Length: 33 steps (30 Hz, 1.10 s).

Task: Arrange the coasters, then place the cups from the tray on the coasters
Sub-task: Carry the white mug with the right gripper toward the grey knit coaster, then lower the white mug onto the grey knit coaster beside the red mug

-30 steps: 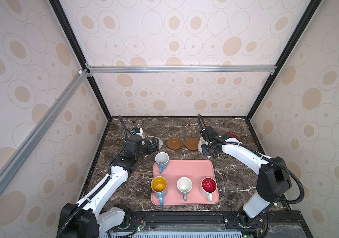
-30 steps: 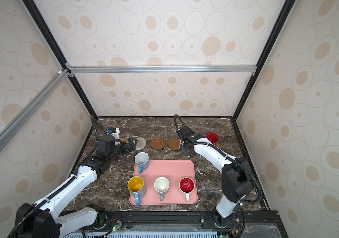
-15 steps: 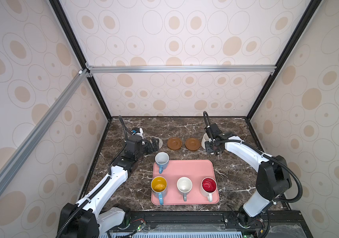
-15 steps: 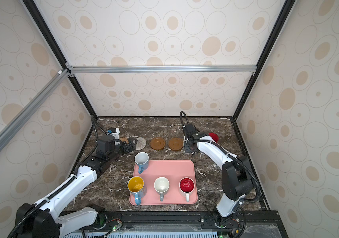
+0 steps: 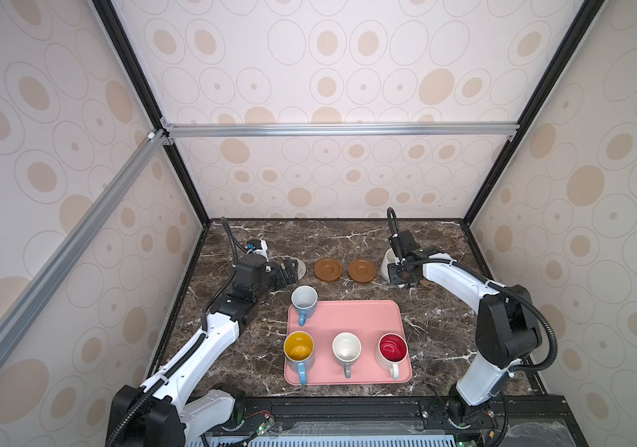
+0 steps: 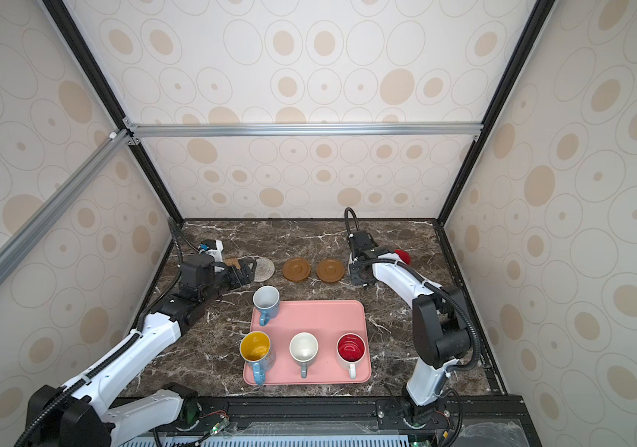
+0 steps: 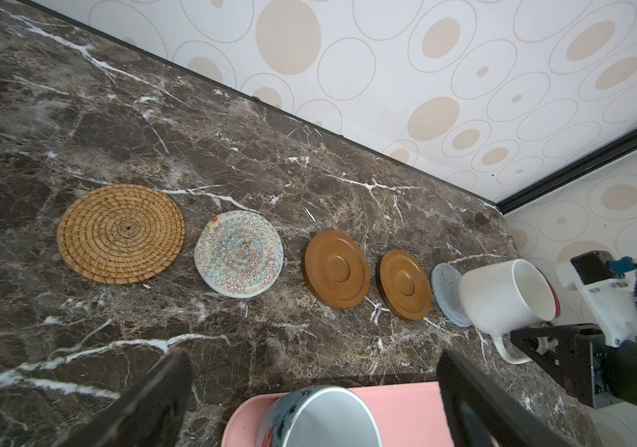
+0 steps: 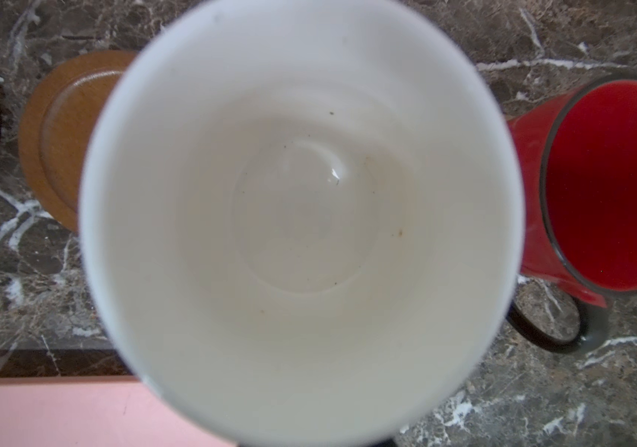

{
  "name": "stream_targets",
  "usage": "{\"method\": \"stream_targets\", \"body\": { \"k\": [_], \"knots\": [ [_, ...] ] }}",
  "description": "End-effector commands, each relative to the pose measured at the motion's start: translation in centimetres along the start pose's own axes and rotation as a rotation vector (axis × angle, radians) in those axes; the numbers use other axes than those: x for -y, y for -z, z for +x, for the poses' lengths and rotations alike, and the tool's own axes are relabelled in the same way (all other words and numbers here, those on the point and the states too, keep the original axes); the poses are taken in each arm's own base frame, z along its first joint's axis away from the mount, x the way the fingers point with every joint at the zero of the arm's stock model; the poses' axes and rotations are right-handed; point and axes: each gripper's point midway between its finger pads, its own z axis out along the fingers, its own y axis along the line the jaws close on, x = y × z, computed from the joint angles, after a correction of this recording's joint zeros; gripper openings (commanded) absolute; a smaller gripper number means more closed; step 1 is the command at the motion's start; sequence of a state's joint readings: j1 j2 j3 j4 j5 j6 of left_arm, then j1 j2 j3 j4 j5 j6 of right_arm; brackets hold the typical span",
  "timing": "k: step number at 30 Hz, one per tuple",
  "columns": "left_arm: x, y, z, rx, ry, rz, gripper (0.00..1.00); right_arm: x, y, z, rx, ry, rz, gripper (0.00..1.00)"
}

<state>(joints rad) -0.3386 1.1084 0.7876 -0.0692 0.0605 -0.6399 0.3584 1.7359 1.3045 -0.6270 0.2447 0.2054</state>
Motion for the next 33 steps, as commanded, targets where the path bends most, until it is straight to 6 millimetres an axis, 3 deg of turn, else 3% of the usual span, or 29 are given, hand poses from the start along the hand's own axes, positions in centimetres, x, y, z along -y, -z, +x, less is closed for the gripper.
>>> {"method": "stream_targets", "body": {
  "k": [1, 33],
  "knots": [
    [0.5, 0.7, -0.9, 0.026, 0.012, 0.004, 1.00, 0.0, 0.2, -2.8, 0.088, -0.008, -0.006, 0.13],
    [0.5, 0.8, -1.0, 0.028, 0.013, 0.002, 1.00, 1.0, -2.0, -3.3, 0.072, -0.013, -0.003, 0.13]
  ]
}}
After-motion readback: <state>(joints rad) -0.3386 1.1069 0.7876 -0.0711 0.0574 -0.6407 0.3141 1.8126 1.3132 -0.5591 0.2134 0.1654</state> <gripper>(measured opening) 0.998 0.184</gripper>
